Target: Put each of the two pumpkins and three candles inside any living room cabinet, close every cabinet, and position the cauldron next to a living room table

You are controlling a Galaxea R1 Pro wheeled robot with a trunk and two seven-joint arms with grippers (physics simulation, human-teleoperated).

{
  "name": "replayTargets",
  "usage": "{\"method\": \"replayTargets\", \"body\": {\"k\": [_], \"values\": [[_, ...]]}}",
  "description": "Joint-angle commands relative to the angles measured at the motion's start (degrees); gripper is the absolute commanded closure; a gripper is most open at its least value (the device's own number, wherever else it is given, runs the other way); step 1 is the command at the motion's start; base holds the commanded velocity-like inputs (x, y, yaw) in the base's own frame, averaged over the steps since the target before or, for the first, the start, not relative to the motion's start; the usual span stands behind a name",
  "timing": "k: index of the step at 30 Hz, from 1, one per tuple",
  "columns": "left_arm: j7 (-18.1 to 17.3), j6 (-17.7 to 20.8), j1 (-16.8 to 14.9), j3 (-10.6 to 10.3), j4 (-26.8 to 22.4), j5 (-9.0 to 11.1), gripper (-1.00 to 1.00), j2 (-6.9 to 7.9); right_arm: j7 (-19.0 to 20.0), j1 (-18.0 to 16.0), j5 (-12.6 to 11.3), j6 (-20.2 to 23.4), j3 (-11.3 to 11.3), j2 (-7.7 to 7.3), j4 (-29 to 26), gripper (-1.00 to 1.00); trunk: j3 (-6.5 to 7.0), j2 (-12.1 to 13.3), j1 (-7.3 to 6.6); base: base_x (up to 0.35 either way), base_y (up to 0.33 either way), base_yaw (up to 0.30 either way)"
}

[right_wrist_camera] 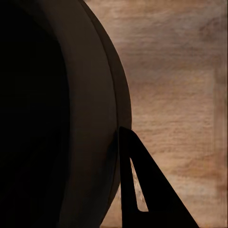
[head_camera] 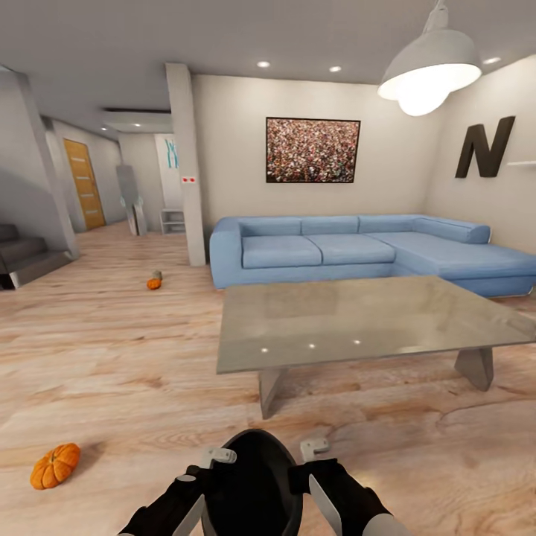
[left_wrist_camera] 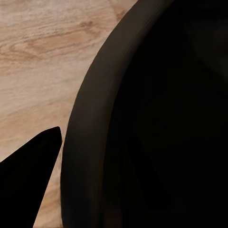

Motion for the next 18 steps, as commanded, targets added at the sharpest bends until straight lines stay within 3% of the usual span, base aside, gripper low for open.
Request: {"method": "replayTargets", "body": {"k": [1,9,18], "values": [[0.8,0.3,0.0,-1.3,0.0,-0.7,1.0,0.29,-0.4,-0.1,-1.1,0.2,0.4,0.0,-0.5,1.0,-0.06,0.0,0.0,0.14,-0.257,0.0],[0.8,0.3,0.0,-1.3,0.0,-0.7,1.0,0.29,-0.4,-0.1,-1.1,0.2,0.4,0.0,-0.5,1.0,-0.06,0.0,0.0,0.129,-0.259,0.009],[0.8,0.3,0.0,-1.3,0.0,-0.7,1.0,0.29,-0.2,-0.1,-1.1,0.2,0.4,0.0,-0.5,1.0,-0.06,0.0,0.0,0.121,-0.261,0.114]]}}
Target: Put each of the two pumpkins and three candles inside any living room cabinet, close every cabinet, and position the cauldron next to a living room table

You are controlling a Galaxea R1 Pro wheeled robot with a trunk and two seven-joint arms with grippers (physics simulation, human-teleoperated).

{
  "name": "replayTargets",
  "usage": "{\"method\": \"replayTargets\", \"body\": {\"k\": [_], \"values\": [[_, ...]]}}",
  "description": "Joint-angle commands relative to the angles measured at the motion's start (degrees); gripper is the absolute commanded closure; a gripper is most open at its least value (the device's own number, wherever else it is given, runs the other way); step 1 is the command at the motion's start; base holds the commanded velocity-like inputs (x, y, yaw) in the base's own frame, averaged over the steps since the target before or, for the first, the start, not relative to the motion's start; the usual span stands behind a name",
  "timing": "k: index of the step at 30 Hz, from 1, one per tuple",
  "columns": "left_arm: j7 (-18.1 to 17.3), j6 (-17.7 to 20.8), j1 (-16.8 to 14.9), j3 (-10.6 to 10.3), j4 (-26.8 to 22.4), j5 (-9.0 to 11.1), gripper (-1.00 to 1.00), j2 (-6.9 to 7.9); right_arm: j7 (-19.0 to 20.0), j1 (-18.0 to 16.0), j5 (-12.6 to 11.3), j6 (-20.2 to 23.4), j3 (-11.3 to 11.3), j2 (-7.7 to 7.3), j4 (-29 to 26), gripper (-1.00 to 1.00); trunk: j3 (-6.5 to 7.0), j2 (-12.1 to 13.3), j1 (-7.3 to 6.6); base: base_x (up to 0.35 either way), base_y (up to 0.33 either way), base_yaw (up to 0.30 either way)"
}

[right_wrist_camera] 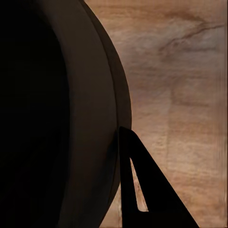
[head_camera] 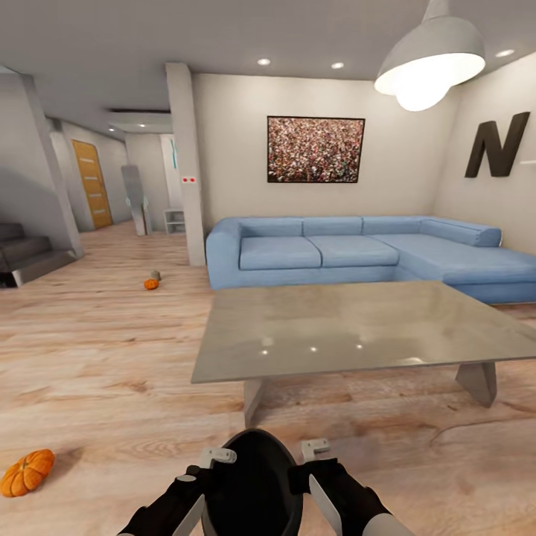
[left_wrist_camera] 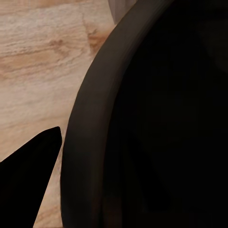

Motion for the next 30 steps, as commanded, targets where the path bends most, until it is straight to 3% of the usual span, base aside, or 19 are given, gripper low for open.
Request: {"method": "replayTargets", "body": {"k": [1,20,30], "values": [[0.8,0.3,0.0,-1.4,0.0,-0.7,1.0,0.32,-0.4,-0.1,-1.4,0.2,0.6,0.0,-0.5,1.0,-0.06,0.0,-0.01,0.11,-0.264,0.016],[0.8,0.3,0.0,-1.4,0.0,-0.7,1.0,0.32,-0.4,-0.1,-1.4,0.2,0.7,0.0,-0.5,1.0,-0.06,0.0,-0.01,0.034,-0.272,0.098],[0.8,0.2,0.0,-1.4,0.0,-0.7,1.0,0.32,-0.3,-0.1,-1.4,0.2,0.7,0.0,-0.5,1.0,-0.06,0.0,-0.01,0.12,-0.051,0.016]]}}
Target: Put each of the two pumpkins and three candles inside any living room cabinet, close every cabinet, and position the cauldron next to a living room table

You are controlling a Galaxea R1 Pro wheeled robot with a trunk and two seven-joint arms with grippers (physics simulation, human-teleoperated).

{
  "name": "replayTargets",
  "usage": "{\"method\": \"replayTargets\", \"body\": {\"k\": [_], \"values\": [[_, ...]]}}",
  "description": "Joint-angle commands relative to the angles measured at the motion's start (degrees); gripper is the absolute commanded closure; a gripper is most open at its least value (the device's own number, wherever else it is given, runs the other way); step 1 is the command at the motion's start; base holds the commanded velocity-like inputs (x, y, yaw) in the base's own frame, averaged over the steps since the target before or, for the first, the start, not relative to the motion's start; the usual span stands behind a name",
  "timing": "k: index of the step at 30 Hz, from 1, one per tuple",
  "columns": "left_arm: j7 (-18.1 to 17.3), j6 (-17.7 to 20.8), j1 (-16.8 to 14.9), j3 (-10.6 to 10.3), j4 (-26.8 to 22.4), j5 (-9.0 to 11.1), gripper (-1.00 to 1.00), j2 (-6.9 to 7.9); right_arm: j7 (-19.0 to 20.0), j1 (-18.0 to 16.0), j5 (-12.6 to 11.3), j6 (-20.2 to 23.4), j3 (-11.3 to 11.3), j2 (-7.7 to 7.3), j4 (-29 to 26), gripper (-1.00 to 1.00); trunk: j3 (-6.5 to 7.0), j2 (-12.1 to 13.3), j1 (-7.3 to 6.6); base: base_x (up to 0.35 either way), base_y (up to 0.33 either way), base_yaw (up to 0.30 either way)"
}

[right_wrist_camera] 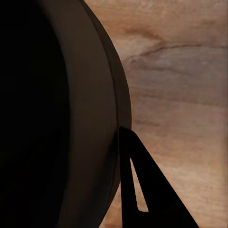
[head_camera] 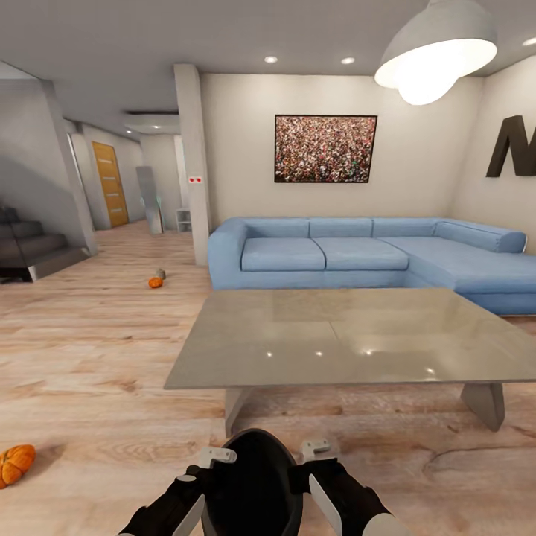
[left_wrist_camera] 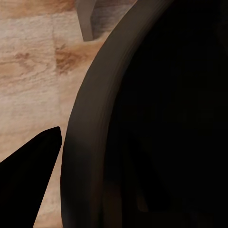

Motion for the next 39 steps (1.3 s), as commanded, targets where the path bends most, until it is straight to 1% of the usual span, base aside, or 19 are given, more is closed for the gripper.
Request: {"method": "replayTargets", "body": {"k": [1,22,39], "values": [[0.8,0.3,0.0,-1.4,0.0,-0.7,1.0,0.33,-0.4,-0.1,-1.7,0.2,0.8,0.0,-0.4,1.0,-0.06,0.0,-0.02,0.022,-0.005,0.001],[0.8,0.3,0.0,-1.4,0.0,-0.7,1.0,0.33,-0.4,-0.1,-1.7,0.2,0.8,0.0,-0.4,1.0,-0.06,0.0,-0.02,0.112,0.0,0.0],[0.8,0.3,0.0,-1.4,0.0,-0.7,1.0,0.33,-0.4,-0.1,-1.7,0.2,0.8,0.0,-0.4,1.0,-0.06,0.0,-0.02,0.058,0.0,0.0]]}}
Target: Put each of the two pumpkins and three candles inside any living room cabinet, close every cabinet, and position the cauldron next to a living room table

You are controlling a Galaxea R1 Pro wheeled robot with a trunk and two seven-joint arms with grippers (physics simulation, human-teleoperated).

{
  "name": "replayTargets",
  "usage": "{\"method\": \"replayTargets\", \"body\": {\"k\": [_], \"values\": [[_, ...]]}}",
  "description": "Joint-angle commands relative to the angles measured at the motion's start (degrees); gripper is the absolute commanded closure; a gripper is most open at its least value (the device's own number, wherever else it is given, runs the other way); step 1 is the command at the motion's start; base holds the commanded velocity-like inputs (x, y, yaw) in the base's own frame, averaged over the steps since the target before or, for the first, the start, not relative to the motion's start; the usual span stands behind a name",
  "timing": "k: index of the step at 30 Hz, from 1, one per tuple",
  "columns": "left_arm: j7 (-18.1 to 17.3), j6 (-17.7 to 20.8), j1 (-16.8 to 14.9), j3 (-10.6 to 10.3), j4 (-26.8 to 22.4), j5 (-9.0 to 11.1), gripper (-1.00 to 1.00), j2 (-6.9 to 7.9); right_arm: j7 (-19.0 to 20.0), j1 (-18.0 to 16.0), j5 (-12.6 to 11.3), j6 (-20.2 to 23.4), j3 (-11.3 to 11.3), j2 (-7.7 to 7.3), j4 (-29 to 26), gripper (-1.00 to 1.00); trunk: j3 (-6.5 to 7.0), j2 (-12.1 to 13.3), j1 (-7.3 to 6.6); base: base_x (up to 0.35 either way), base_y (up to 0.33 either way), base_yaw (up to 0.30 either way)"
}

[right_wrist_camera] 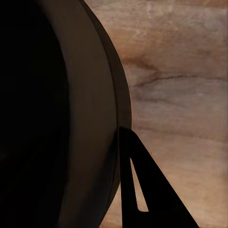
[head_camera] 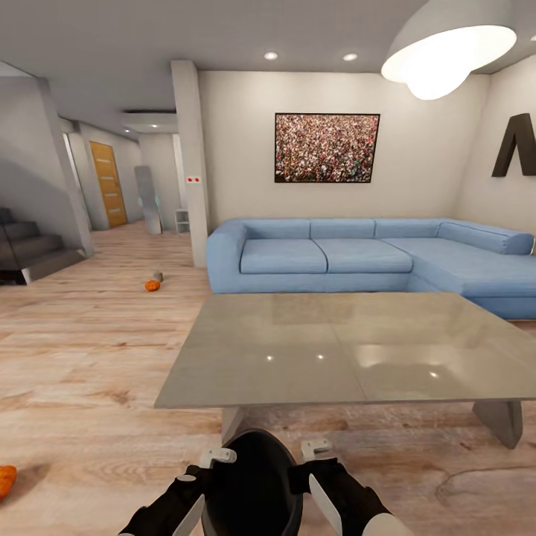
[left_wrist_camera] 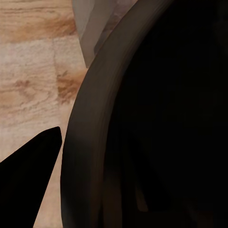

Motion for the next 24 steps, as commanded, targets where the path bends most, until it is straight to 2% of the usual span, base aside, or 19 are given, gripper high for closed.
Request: {"method": "replayTargets", "body": {"k": [1,17,24], "values": [[0.8,0.3,0.0,-1.5,0.0,-0.7,1.0,0.33,-0.4,-0.1,-1.7,0.2,0.8,0.0,-0.4,1.0,-0.06,0.0,-0.01,0.034,0.0,0.0],[0.8,0.3,0.0,-1.5,0.0,-0.7,1.0,0.33,-0.4,-0.1,-1.7,0.2,0.8,0.0,-0.4,1.0,-0.06,0.0,-0.01,0.053,0.0,0.0],[0.8,0.3,0.0,-1.5,0.0,-0.7,1.0,0.33,-0.4,-0.1,-1.7,0.2,0.8,0.0,-0.4,1.0,-0.06,0.0,-0.01,0.158,0.0,0.0]]}}
